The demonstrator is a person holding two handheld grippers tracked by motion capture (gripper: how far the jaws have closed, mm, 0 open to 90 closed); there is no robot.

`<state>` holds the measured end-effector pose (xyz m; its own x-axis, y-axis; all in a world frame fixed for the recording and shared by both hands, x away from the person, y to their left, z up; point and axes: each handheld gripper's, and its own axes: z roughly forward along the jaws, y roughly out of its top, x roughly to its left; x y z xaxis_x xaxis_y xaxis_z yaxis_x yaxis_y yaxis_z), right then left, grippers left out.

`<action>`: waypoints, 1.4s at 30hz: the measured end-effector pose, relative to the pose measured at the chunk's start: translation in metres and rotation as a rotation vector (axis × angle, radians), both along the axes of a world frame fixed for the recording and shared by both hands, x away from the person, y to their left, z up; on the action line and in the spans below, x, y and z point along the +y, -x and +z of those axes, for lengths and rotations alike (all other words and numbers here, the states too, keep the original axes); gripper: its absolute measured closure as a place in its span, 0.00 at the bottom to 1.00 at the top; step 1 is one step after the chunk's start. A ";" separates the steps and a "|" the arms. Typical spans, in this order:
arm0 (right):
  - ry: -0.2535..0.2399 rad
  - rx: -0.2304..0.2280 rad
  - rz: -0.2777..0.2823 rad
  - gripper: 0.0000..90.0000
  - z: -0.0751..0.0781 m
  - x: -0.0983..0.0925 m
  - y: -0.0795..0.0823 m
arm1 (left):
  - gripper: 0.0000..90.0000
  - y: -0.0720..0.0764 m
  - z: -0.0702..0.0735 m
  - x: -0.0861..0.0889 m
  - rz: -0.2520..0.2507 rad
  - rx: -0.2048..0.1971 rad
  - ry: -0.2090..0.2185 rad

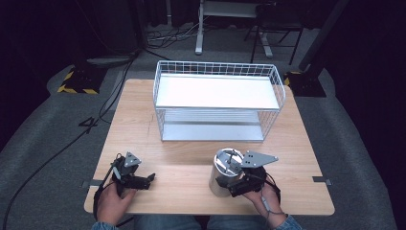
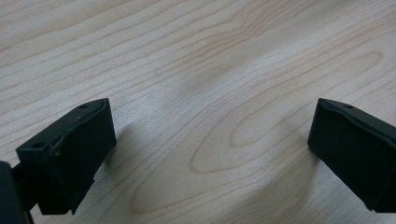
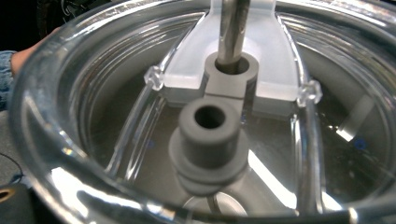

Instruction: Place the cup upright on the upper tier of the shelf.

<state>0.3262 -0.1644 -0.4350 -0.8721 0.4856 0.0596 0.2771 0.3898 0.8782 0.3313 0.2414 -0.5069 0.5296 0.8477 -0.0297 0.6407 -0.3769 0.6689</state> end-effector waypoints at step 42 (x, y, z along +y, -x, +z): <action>0.011 -0.043 -0.012 0.04 0.088 -0.004 -0.012 | 0.01 0.000 0.000 0.000 0.000 0.000 0.000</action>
